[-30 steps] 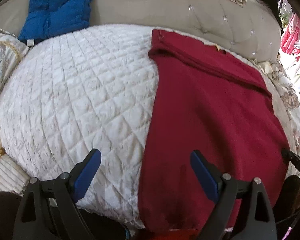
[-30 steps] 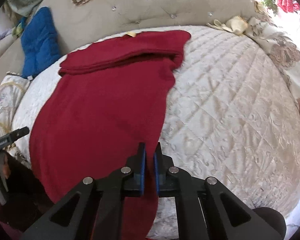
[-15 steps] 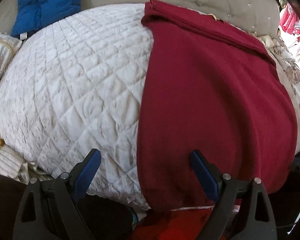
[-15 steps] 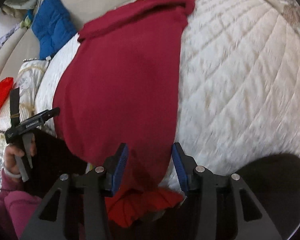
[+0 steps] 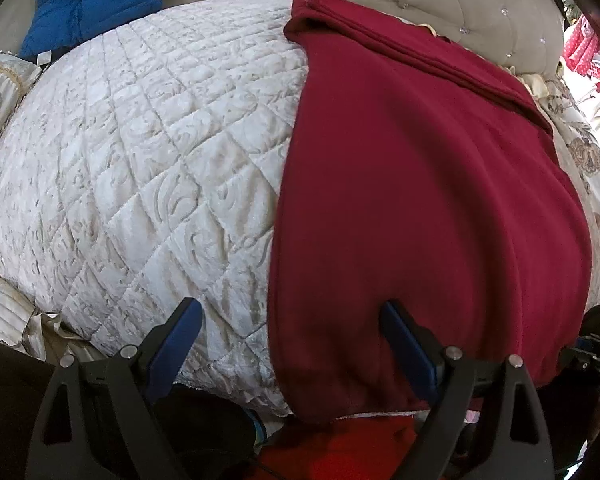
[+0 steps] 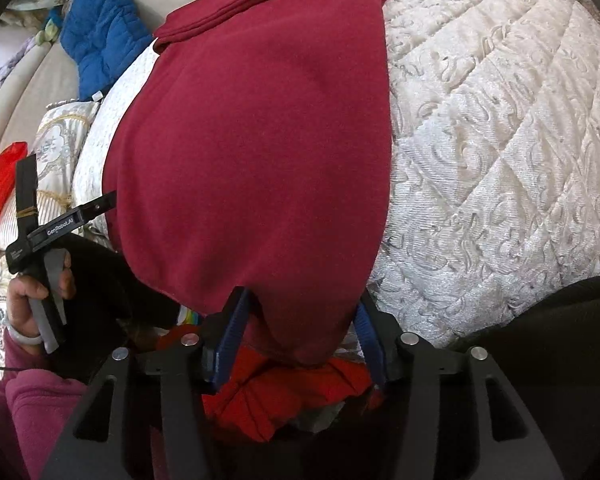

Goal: Fold small clothes
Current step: 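Fold the hem over onto the collar with the right gripper while the left gripper pins the sweater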

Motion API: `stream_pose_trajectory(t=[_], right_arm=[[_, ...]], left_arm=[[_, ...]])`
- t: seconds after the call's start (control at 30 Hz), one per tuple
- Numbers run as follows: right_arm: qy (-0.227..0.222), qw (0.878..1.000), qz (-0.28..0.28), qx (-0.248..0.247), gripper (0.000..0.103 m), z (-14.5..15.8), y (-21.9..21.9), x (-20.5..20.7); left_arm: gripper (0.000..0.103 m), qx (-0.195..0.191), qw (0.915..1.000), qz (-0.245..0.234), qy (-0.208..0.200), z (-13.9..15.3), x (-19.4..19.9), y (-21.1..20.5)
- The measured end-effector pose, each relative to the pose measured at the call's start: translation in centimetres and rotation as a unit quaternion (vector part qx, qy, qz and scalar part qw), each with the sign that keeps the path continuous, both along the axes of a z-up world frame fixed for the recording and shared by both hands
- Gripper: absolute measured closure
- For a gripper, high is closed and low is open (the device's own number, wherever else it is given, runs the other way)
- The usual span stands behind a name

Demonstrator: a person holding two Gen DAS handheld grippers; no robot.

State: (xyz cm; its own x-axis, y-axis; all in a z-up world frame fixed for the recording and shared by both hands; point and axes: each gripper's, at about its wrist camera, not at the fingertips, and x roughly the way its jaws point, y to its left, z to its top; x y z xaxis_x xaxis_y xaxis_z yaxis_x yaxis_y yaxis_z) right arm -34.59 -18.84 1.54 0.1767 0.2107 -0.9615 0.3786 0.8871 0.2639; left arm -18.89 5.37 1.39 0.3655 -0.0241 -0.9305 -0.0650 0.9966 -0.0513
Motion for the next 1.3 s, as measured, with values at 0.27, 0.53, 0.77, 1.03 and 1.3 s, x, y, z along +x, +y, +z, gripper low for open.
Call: stream_pose_trajectory(t=[0.27,0.53,0.77,1.03,1.3], right_arm=[[0.002,1.0,-0.01,-0.001,0.072,-0.1,-0.6,0.2],[-0.001,1.0,-0.016,-0.009,0.071,-0.3,0.2,0.6],[-0.001,0.999,-0.001,-0.045,0.103,-0.1,1.0,0.4],[-0.034,0.999,0.026,-0.021,0.103,1.2,1.5,0.7],[-0.132,0.989,0.0,0.066,0.103,5.4,-0.9,1.8]], left_arm=[[0.01,0.004,0.9999,-0.008,0.007,-0.3,-0.7,-0.3],[0.01,0.003,0.9999,-0.007,0.01,-0.5,-0.7,-0.4],[0.01,-0.005,0.9998,-0.01,0.018,-0.9,-0.7,-0.6],[0.066,-0.049,0.998,-0.034,0.019,-0.7,-1.1,-0.9],[0.095,-0.096,0.995,-0.024,-0.012,2.5,-0.7,0.5]])
